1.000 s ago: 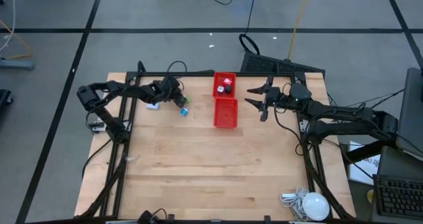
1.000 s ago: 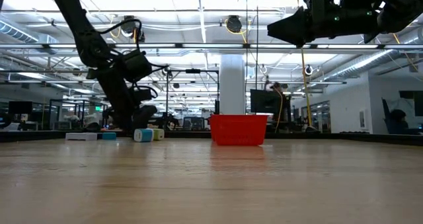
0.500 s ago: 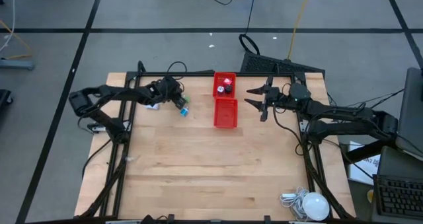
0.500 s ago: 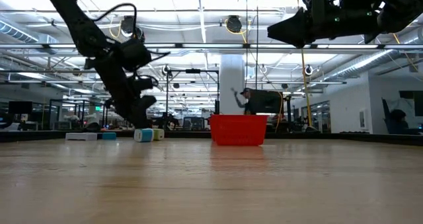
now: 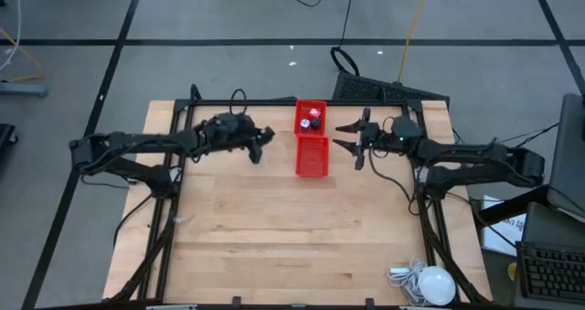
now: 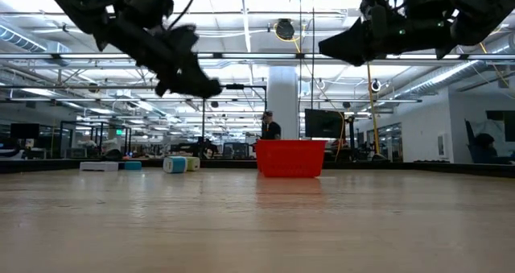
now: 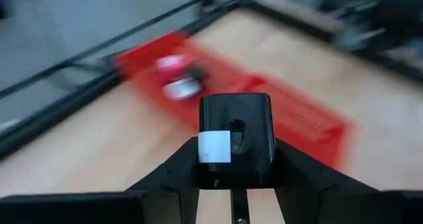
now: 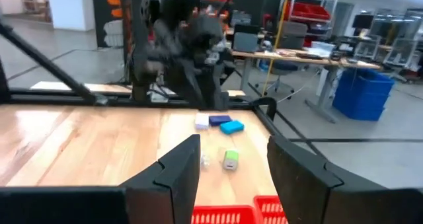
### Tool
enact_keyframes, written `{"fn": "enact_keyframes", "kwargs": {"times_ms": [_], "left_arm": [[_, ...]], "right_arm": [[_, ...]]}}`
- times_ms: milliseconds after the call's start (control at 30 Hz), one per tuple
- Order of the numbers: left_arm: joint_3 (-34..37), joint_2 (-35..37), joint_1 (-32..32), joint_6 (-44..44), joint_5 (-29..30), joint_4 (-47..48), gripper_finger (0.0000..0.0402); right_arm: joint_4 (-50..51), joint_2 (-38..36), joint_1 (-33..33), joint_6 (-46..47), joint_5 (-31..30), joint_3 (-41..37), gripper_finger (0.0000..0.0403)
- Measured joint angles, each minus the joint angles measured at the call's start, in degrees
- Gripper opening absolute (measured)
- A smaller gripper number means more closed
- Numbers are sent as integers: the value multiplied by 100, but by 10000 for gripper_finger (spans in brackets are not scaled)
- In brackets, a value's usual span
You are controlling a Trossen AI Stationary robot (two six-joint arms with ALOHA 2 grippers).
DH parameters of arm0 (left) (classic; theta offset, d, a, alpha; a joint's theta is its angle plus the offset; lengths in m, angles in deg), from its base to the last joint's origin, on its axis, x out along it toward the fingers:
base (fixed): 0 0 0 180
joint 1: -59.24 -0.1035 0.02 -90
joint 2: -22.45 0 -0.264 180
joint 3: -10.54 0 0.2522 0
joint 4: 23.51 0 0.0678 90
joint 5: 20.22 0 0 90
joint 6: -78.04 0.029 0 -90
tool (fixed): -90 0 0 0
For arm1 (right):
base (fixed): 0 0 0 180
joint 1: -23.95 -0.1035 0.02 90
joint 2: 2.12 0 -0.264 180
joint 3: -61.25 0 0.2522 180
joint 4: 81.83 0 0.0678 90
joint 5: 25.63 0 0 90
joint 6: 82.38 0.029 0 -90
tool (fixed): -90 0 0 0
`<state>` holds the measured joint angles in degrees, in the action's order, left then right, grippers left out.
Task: Pick & Place Office items
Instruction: Put the black charger adapter into the top red basket
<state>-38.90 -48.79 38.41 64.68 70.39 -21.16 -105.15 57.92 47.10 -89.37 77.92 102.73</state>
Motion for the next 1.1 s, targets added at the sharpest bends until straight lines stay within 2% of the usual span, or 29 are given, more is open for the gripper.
{"fn": "enact_keyframes", "kwargs": {"times_ms": [167,267,433,567,767,967,1100], "left_arm": [[-4,6,385,-572,-1255,-724,150],[-4,8,468,-1046,-1727,-1101,152],[-31,8,469,-1697,-1868,-1324,150],[-37,-36,549,-1959,-2142,-1324,150],[-44,-42,816,-2002,-2876,-1056,150],[-42,-45,1000,-2169,-2908,-918,149],[-42,-45,1022,-2171,-2866,-917,149]], "right_arm": [[-671,719,-414,-937,10,2,164],[-1204,1173,-748,-1803,3,1,164],[-2002,1887,-1243,-2388,-31,306,165],[-1985,2395,-1579,-2767,-456,780,165],[-1969,2924,-1760,-3143,-470,1240,165],[-1963,3377,-1926,-3390,-409,1685,166],[-1939,3691,-2024,-3376,-289,1991,184]]}}
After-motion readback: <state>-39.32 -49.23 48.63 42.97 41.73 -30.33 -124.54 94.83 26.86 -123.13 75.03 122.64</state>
